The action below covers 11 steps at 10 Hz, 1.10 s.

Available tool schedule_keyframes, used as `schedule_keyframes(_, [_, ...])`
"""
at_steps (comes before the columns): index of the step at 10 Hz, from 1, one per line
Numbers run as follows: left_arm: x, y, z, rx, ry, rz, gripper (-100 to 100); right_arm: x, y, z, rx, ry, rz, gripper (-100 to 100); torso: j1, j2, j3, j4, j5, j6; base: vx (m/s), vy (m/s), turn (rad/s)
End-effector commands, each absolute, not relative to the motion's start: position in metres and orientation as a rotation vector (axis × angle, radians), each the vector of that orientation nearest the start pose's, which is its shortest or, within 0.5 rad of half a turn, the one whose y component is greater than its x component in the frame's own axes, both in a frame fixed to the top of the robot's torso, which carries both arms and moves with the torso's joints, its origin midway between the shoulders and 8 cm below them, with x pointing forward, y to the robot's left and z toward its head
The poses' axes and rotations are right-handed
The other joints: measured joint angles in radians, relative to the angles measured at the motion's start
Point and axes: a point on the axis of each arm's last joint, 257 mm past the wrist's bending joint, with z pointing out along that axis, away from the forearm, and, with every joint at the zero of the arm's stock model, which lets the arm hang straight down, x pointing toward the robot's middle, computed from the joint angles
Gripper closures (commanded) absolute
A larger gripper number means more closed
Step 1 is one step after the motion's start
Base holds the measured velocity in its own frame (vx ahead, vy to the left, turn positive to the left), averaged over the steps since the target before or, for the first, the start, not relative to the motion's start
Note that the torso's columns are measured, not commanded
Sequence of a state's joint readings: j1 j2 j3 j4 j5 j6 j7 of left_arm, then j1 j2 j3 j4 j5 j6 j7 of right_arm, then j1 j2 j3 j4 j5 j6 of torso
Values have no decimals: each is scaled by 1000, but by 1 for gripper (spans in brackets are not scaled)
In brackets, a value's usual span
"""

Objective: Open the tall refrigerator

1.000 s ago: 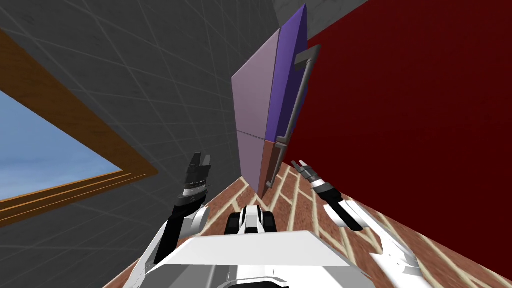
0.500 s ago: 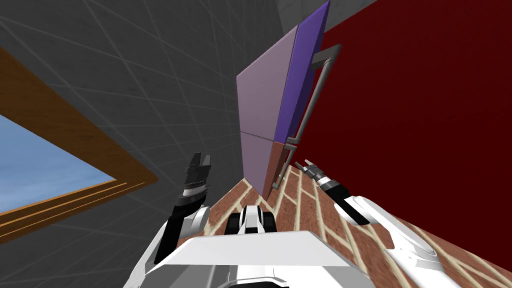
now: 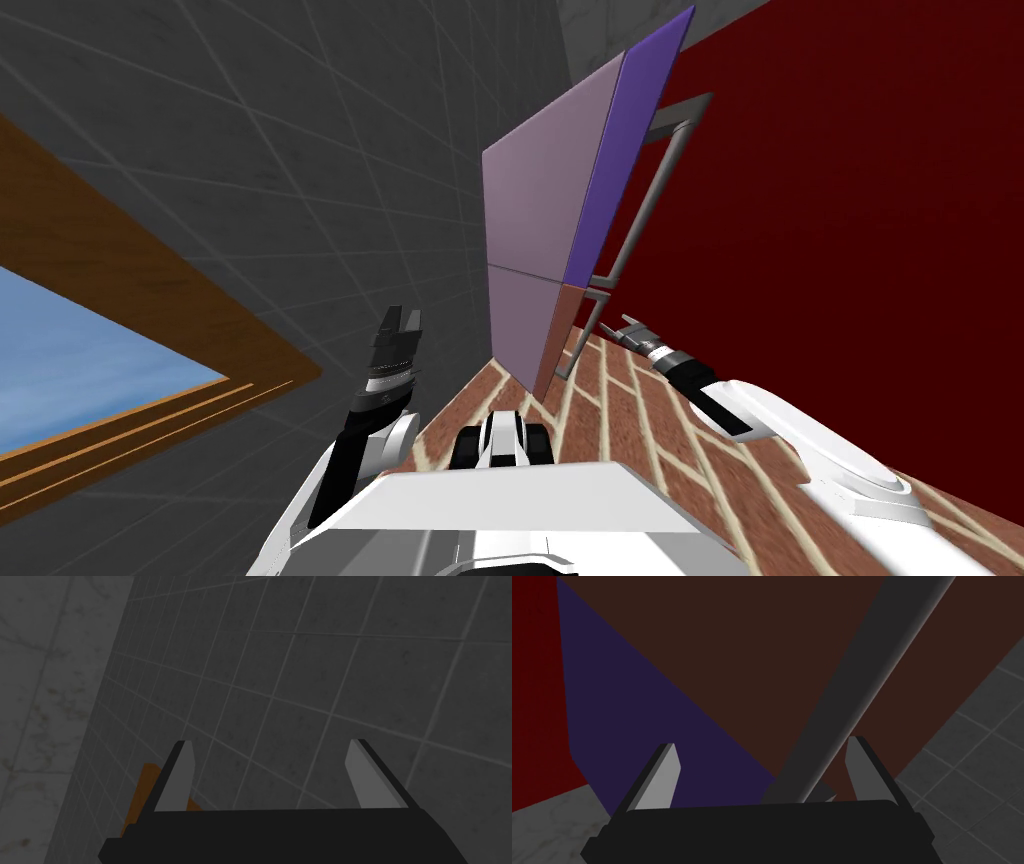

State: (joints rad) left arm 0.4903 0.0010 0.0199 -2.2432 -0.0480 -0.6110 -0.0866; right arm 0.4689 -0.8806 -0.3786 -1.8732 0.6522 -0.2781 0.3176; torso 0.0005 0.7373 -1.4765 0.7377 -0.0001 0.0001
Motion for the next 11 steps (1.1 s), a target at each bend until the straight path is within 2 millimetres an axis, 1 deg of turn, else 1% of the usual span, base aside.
schedule_keyframes(1, [332,275,32,-525,603,-1195,0,431,-502,-66,-497,1514,-381,-100,2,-1,-1,0,1,0,55,211,-93])
schedule_keyframes(3, [332,275,32,-525,603,-1195,0,434,-526,-54,-567,1515,-502,-100,1,1,0,0,1,0,51,233,-71])
schedule_keyframes(4, [332,275,32,-525,603,-1195,0,434,-525,-54,-569,1514,-503,-100,0,2,1,0,0,0,14,142,-28])
schedule_keyframes(5, [332,275,32,-525,603,-1195,0,436,-535,-47,-601,1512,-558,-100,-5,3,2,1,-1,0,6,95,-29])
schedule_keyframes(7, [332,275,32,-525,603,-1195,0,439,-552,-34,-658,1504,-653,-100,-3,1,1,1,-1,0,23,130,-70])
schedule_keyframes(8, [332,275,32,-525,603,-1195,0,440,-558,-28,-681,1499,-692,-100,1,0,0,0,1,0,30,150,-53])
schedule_keyframes(10, [332,275,32,-525,603,-1195,0,443,-570,-15,-732,1485,-772,-100,0,0,0,0,0,0,20,135,-47])
schedule_keyframes(11, [332,275,32,-525,603,-1195,0,441,-567,-19,-713,1491,-743,-100,0,1,1,0,0,0,3,68,-20])
